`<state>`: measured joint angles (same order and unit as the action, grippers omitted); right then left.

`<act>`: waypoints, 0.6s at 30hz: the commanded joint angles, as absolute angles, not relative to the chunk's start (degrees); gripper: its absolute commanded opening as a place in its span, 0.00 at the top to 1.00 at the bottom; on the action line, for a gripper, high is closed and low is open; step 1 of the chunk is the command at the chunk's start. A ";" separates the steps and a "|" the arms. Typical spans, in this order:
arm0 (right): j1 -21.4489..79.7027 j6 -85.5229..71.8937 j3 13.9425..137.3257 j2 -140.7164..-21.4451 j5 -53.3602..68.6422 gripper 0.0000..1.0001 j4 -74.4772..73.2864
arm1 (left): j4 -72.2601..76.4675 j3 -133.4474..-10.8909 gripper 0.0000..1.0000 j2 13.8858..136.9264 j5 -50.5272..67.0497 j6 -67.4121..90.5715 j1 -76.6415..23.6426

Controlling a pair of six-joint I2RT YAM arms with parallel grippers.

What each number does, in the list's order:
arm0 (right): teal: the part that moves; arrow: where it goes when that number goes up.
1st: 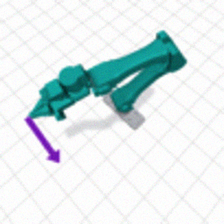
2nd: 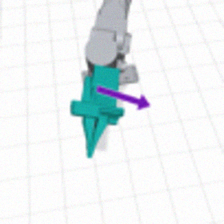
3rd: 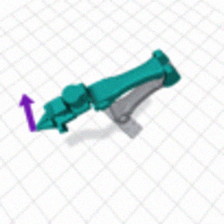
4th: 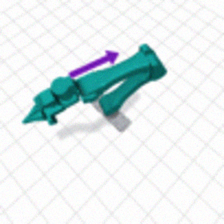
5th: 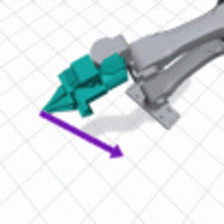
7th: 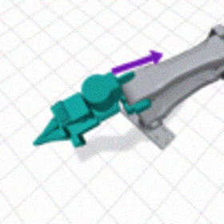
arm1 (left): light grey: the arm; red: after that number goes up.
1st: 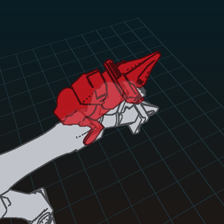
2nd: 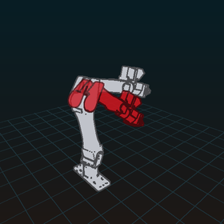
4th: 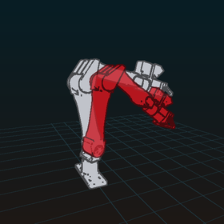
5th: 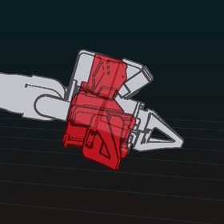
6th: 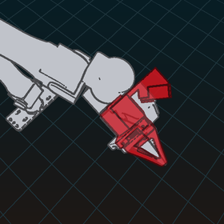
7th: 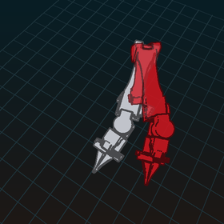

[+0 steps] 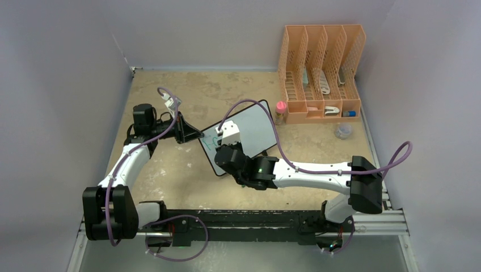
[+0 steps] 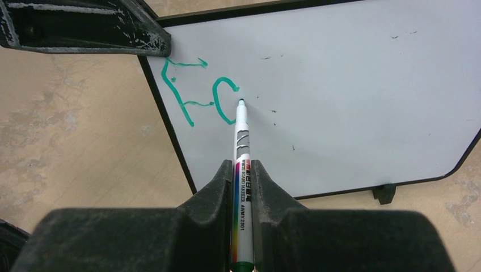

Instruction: Write a sentence on the whiteboard

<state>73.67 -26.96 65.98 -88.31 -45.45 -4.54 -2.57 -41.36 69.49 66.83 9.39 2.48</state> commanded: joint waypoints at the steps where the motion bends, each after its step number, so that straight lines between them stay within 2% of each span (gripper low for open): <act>1: 73.13 -25.92 68.49 -87.23 -47.88 1.00 -0.76 | -3.60 -42.63 1.00 69.70 68.25 8.26 1.58; 18: 72.95 -24.96 68.97 -87.71 -47.31 1.00 -0.26 | -3.69 -42.71 1.00 69.98 68.20 8.17 1.58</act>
